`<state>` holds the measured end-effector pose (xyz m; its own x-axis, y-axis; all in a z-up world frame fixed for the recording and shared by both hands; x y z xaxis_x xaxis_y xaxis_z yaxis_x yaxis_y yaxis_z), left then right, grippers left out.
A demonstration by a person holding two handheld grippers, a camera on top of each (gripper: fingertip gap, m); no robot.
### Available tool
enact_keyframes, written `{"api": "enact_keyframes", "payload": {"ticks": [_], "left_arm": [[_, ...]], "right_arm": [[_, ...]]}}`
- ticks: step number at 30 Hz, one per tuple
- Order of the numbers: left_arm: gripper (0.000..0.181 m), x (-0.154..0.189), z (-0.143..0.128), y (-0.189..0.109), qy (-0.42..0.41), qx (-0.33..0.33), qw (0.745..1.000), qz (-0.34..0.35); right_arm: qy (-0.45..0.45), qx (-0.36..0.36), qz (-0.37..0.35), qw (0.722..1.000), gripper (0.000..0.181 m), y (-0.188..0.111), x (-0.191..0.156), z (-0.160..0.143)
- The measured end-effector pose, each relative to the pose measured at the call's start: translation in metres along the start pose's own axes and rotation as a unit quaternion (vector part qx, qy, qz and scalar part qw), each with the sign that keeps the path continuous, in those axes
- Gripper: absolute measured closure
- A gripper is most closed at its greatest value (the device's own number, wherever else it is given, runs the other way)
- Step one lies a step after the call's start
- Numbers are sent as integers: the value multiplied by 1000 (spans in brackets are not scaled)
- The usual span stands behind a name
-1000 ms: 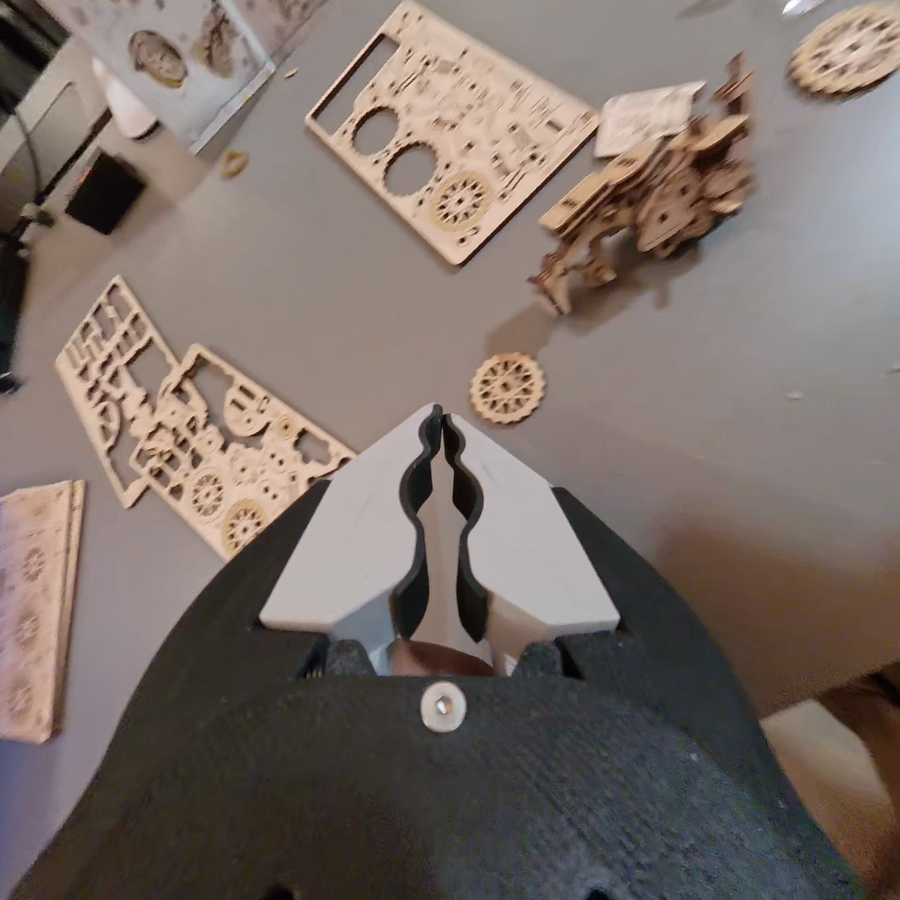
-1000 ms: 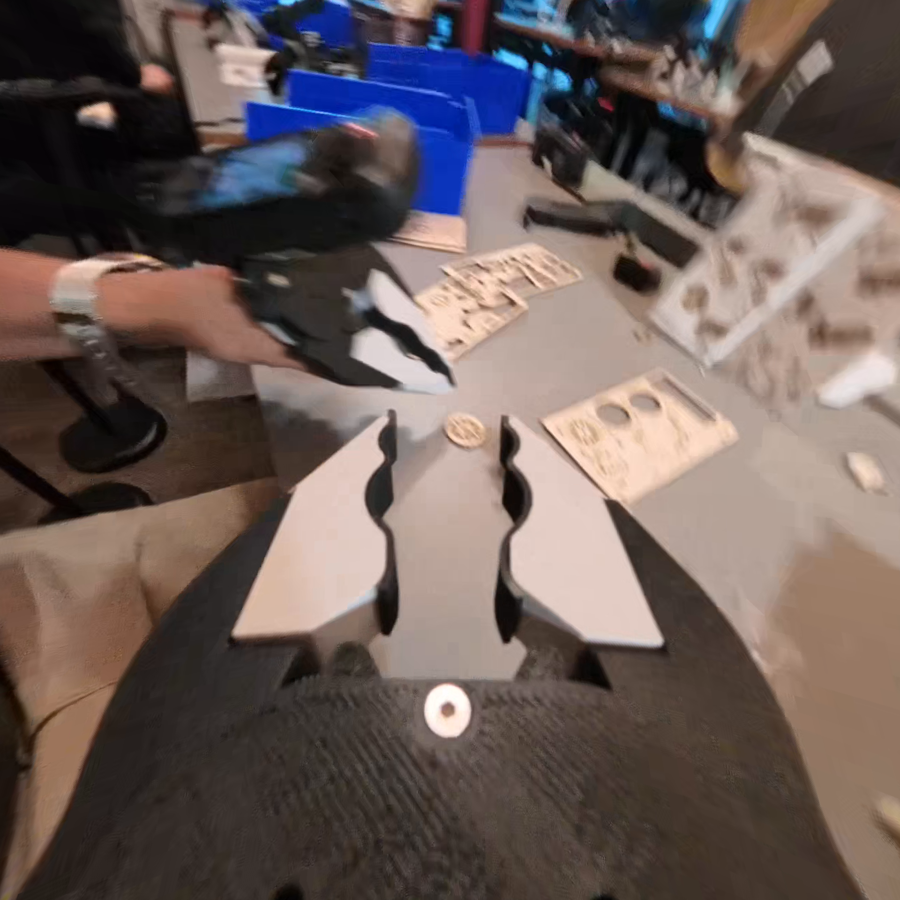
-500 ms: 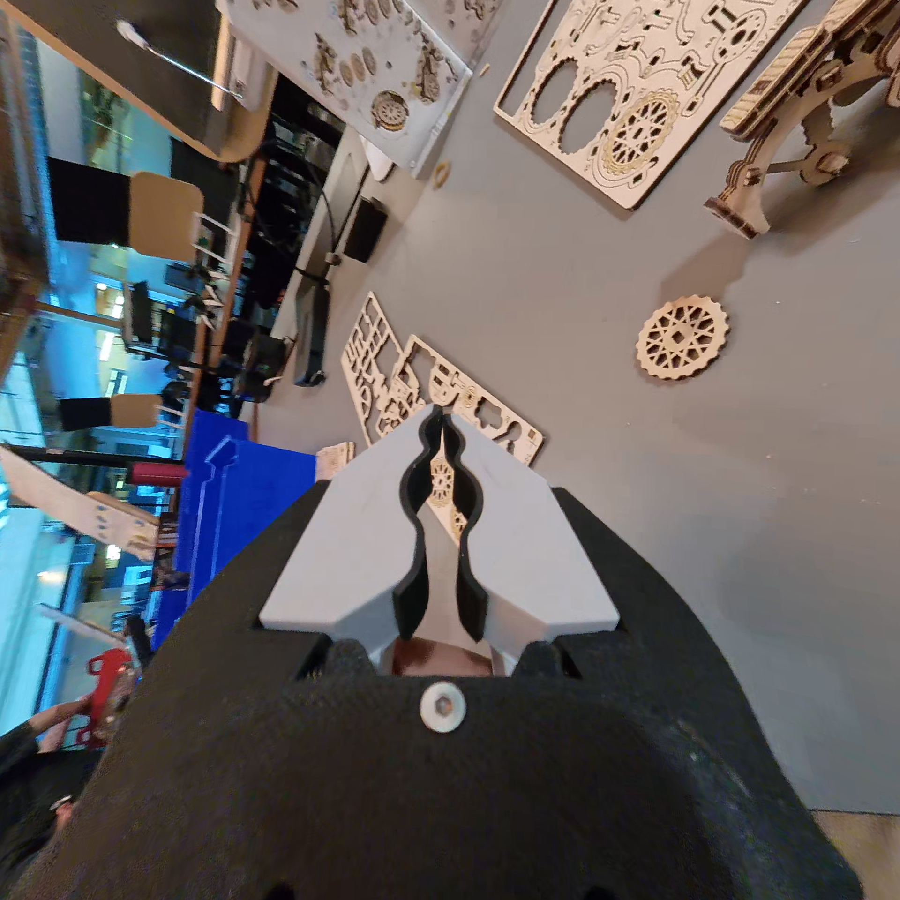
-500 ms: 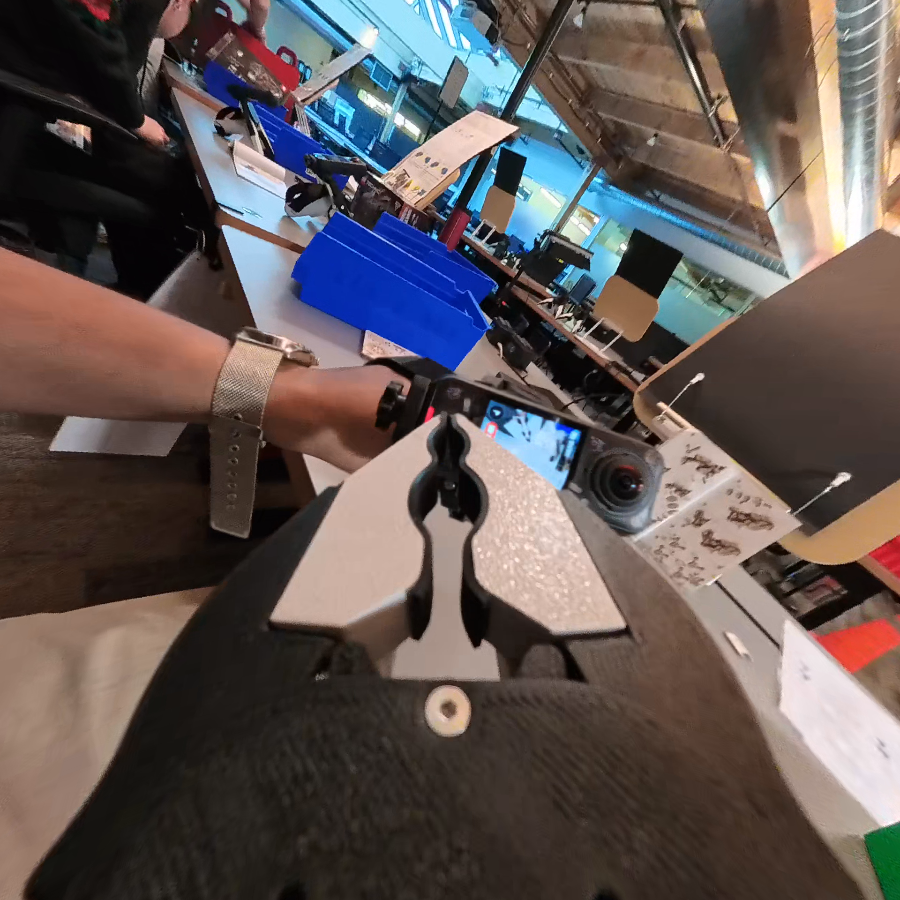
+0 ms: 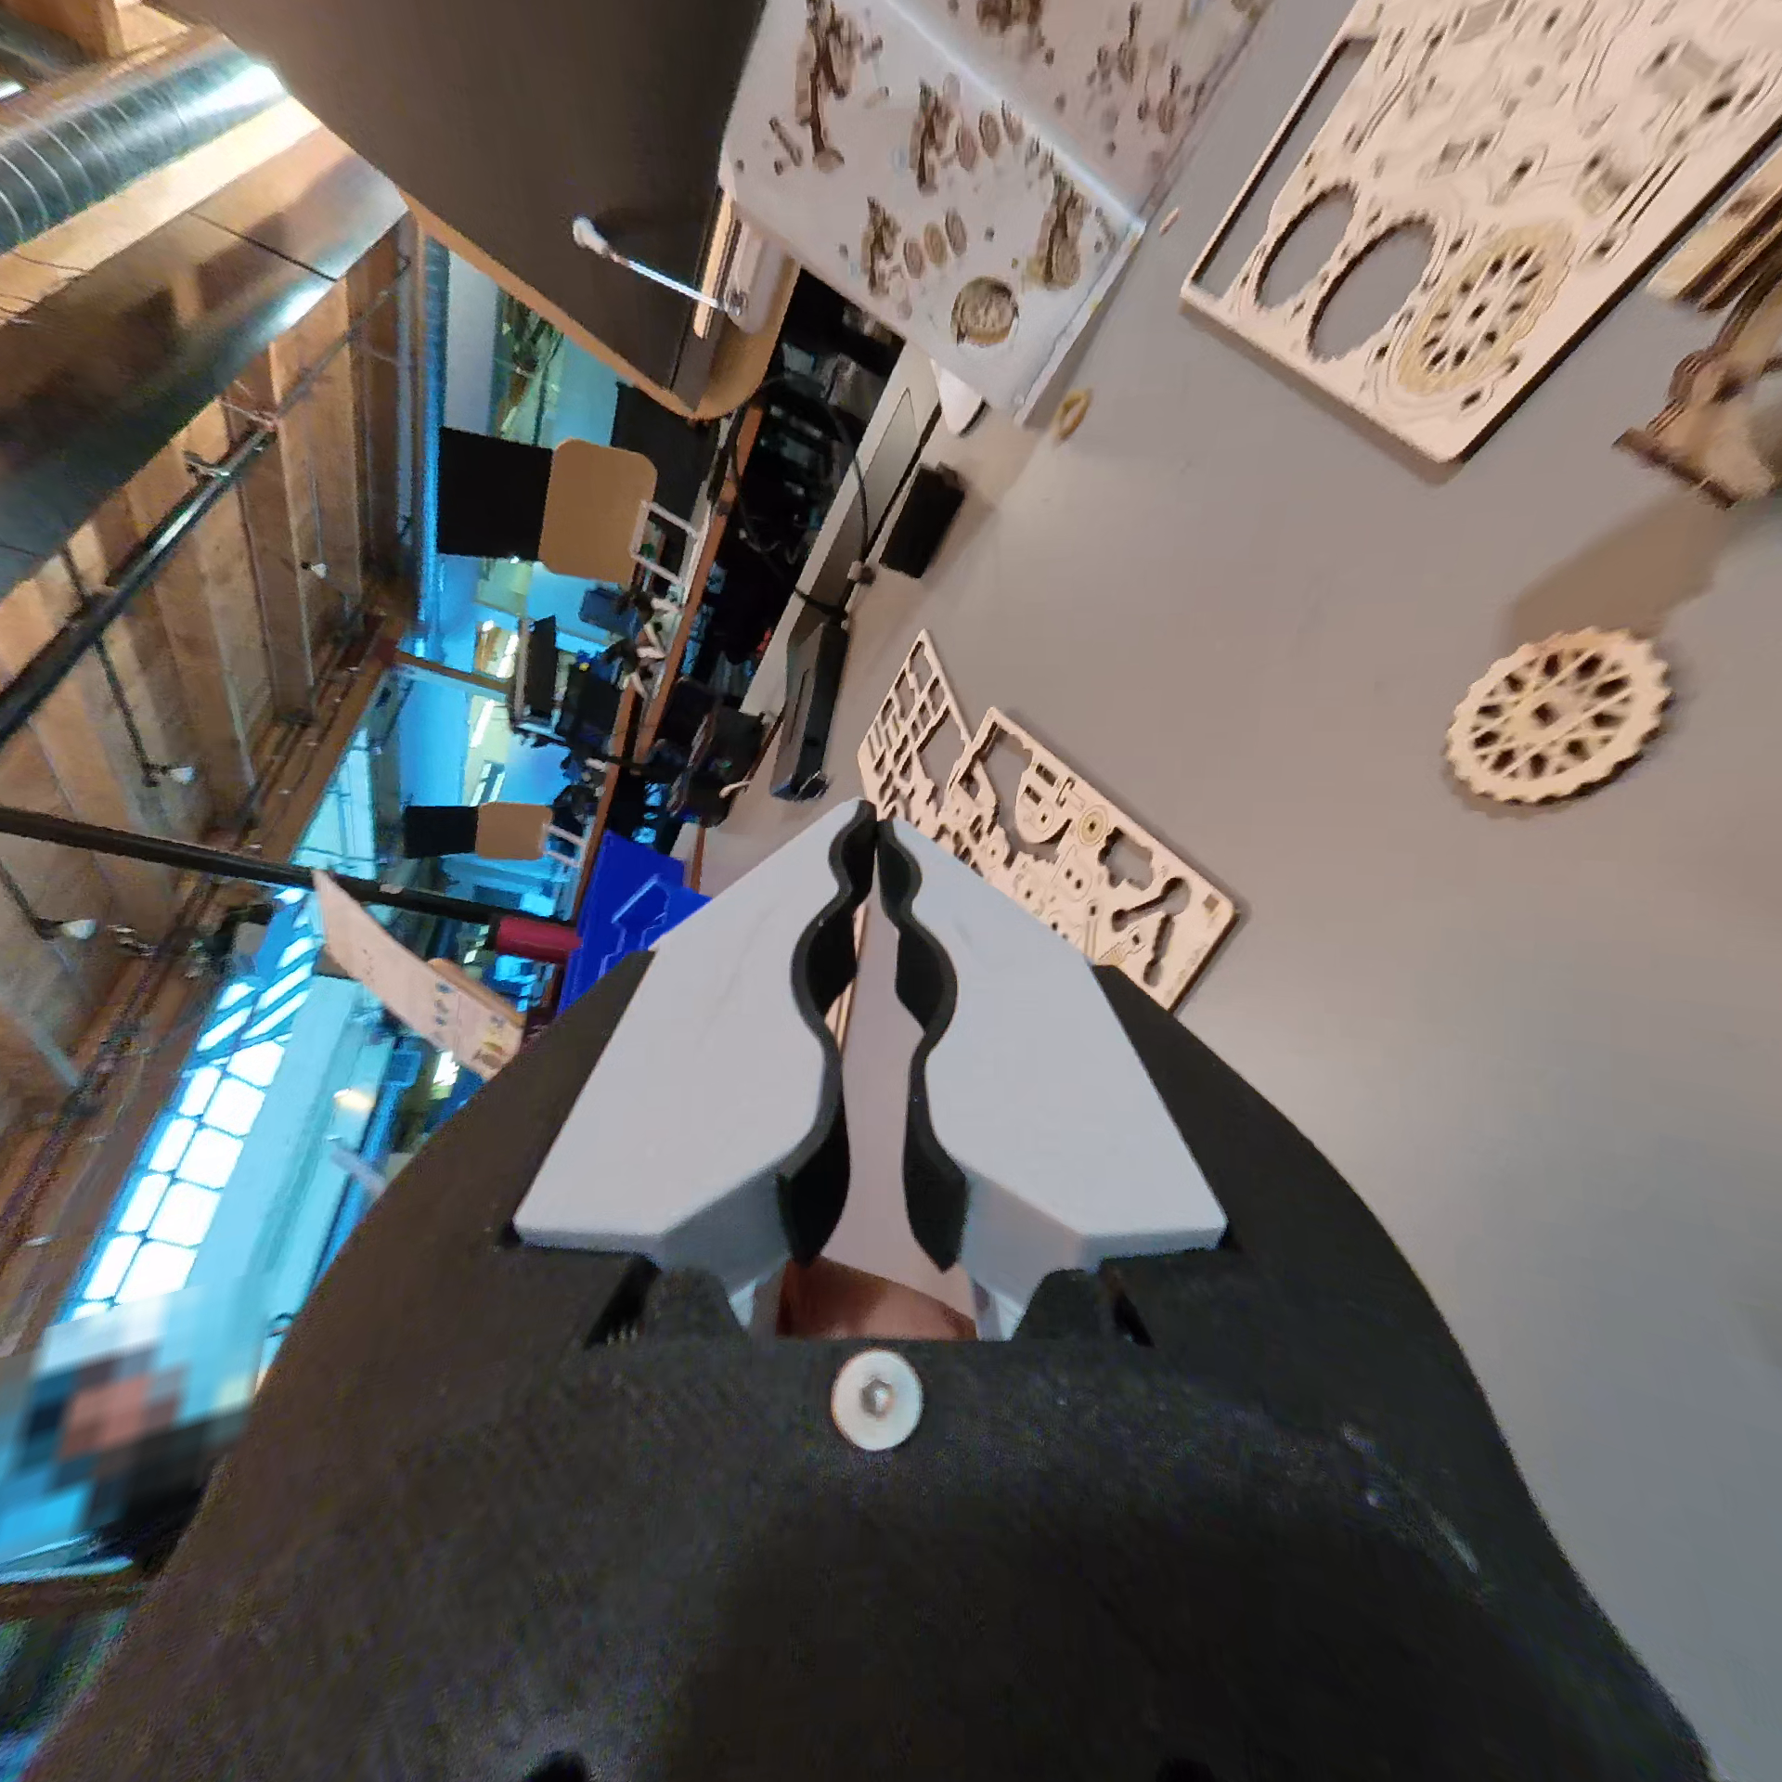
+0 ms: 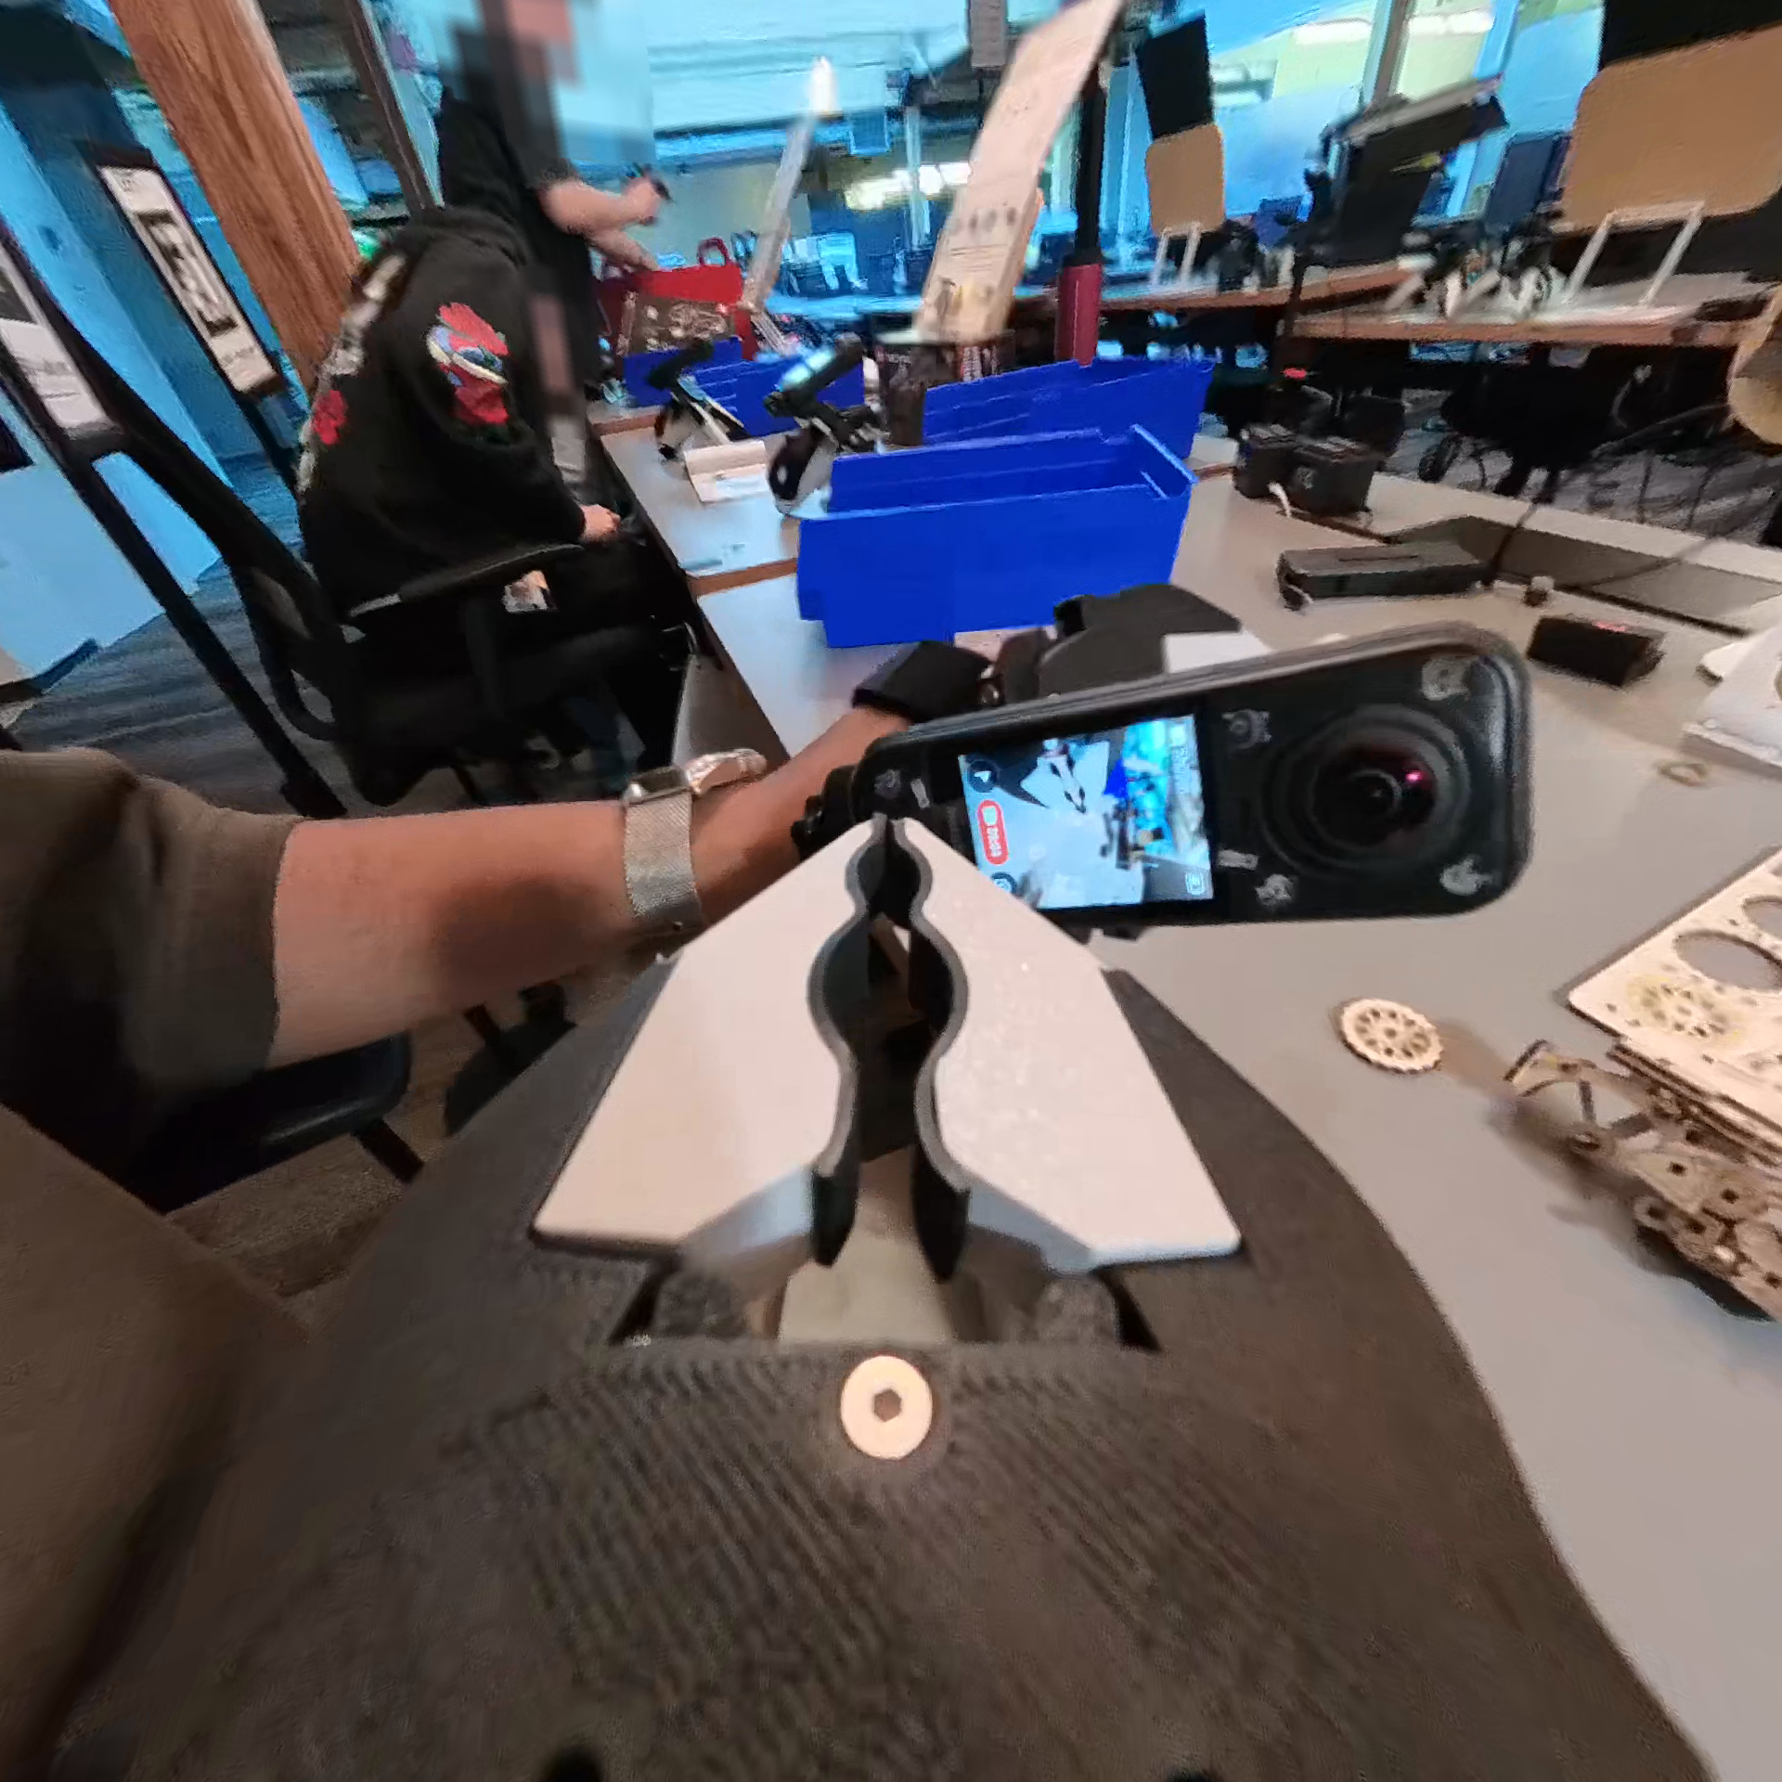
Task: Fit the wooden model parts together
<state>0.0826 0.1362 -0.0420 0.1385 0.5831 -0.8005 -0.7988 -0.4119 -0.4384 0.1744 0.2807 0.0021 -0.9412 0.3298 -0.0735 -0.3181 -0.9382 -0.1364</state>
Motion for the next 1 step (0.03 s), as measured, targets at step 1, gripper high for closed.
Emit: {"api": "enact_keyframes", "payload": {"ticks": [1], "left_arm": [[181,-1,2,-3,-14,10,1000,-12]], "right_arm": [[-2,14,9,1000,181,-2,-1,2]]}}
Point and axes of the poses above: each gripper's, where its closed fingertips meet, y out along the fingers, z out of its top, x = y × z across the jaws, the point moved 9 cm from there along -y, back along the fingers, and after that the axes turned 15 degrees about -z, right-handed, at the moved point
